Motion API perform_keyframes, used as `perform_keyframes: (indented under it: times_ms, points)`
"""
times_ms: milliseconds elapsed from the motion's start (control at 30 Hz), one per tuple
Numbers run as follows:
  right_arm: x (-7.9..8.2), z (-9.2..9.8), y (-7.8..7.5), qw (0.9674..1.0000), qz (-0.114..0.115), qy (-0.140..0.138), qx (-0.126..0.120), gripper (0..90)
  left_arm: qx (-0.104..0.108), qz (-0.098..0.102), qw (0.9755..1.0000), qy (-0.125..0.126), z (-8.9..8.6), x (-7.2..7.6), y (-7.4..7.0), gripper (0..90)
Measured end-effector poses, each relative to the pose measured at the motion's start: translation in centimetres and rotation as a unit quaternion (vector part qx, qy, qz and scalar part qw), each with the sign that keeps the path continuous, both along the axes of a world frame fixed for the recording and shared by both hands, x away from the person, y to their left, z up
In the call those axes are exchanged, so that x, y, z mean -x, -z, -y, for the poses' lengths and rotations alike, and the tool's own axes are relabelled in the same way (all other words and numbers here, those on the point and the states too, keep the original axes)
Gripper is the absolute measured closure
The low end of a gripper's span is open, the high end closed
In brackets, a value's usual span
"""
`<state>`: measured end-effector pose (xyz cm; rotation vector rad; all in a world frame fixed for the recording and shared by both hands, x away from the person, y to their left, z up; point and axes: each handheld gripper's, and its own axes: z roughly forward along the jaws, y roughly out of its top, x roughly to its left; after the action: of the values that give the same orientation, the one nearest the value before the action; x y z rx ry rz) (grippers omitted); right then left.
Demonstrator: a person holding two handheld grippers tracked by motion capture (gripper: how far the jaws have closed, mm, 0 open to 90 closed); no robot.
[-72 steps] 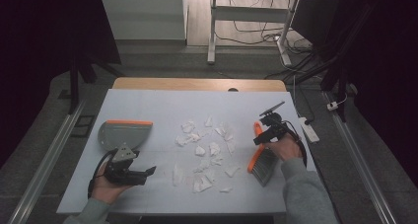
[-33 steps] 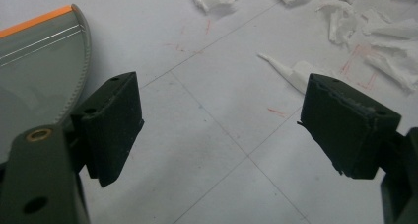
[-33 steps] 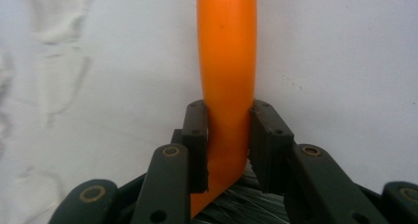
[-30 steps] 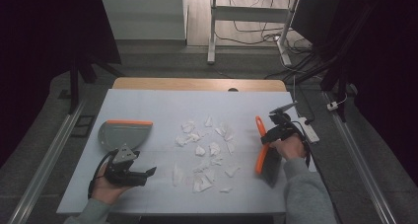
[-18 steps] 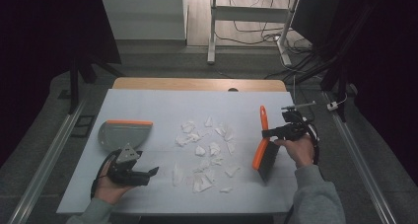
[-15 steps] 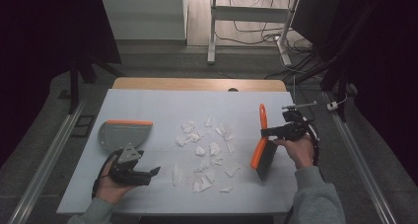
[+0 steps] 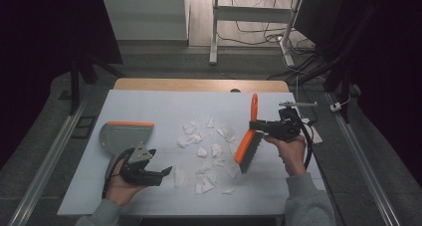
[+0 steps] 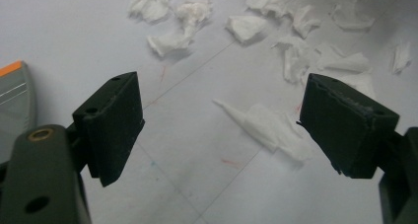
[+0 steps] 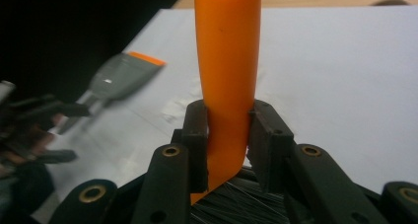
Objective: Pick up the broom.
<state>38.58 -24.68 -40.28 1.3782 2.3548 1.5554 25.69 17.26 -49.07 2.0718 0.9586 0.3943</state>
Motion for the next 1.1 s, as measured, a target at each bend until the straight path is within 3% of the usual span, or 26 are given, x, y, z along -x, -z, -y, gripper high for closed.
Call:
perform_keyframes:
  times_ms: [200,667,900,1100]
  points:
    - [0.3,-1.9,0.8,0.9993,0.006,-0.006,-0.037,71.0,0.013,0.007,0.9997,0.019,1.6,0.0,-0.6,17.6]
    - [0.9,-5.5,3.0,0.9979,0.006,0.004,-0.064,70.9,0.034,0.021,0.996,0.08,6.7,-0.2,-1.8,18.1]
    - [1.2,-7.2,3.8,0.9967,0.0,0.006,-0.081,70.9,0.039,0.02,0.9958,0.081,8.8,-1.0,-1.0,20.1]
    - [1.6,-7.8,4.2,0.995,0.001,0.015,-0.099,70.9,0.067,0.022,0.9958,0.058,9.6,-2.1,-0.1,25.0]
